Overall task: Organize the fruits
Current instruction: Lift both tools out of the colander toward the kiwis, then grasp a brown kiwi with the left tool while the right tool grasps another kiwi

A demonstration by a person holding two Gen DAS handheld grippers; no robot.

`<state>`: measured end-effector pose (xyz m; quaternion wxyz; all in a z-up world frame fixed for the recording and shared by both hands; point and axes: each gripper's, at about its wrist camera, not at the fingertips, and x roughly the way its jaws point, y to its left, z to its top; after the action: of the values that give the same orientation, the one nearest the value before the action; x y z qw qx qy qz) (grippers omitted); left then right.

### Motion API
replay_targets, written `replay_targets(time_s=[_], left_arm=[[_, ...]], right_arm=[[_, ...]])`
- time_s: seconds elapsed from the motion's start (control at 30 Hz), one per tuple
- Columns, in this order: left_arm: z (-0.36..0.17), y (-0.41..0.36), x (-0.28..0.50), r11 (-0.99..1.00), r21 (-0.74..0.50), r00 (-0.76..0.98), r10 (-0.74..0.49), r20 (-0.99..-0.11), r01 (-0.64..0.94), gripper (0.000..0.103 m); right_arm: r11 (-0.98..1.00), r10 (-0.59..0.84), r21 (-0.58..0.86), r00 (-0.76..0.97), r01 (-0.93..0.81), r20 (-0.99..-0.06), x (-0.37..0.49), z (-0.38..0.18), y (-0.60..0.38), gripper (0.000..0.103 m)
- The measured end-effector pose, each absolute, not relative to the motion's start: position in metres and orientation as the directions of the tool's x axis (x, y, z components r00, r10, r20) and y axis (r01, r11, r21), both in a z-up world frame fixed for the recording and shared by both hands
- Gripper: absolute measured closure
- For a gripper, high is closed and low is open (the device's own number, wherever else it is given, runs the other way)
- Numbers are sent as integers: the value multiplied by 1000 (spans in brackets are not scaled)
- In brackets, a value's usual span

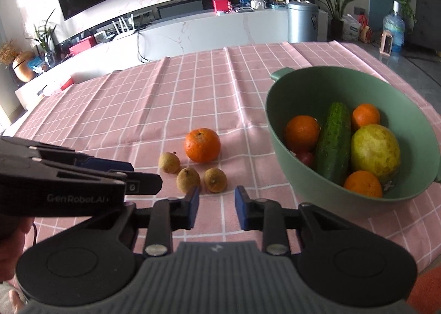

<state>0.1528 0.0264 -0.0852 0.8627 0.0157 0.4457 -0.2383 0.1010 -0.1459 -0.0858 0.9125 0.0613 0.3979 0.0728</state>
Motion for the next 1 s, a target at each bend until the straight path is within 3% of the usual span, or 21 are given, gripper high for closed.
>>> replay_targets(time_s=[0.47, 0.57, 0.73, 0.93, 1.0], left_arm=[[-105, -1, 164, 861, -132, 476, -392, -788, 491, 57], [-109, -6, 168, 866, -117, 477, -375, -795, 486, 59], [-112, -7, 170, 865, -132, 469, -383, -796, 483, 74], [-104, 3, 166, 885, -123, 481, -355, -802, 449, 74], [-99, 9, 164, 898, -118, 498, -341, -797, 425, 74]], right_arm=[[950, 207, 308, 639, 50, -741, 111, -101, -176, 82], [944, 222, 326, 640, 47, -735, 111, -102, -178, 82], [941, 235, 337, 640, 39, -732, 114, -103, -179, 82], [944, 247, 330, 645, 8, -723, 118, -104, -172, 81], [945, 253, 327, 646, -6, -720, 120, -105, -169, 74]])
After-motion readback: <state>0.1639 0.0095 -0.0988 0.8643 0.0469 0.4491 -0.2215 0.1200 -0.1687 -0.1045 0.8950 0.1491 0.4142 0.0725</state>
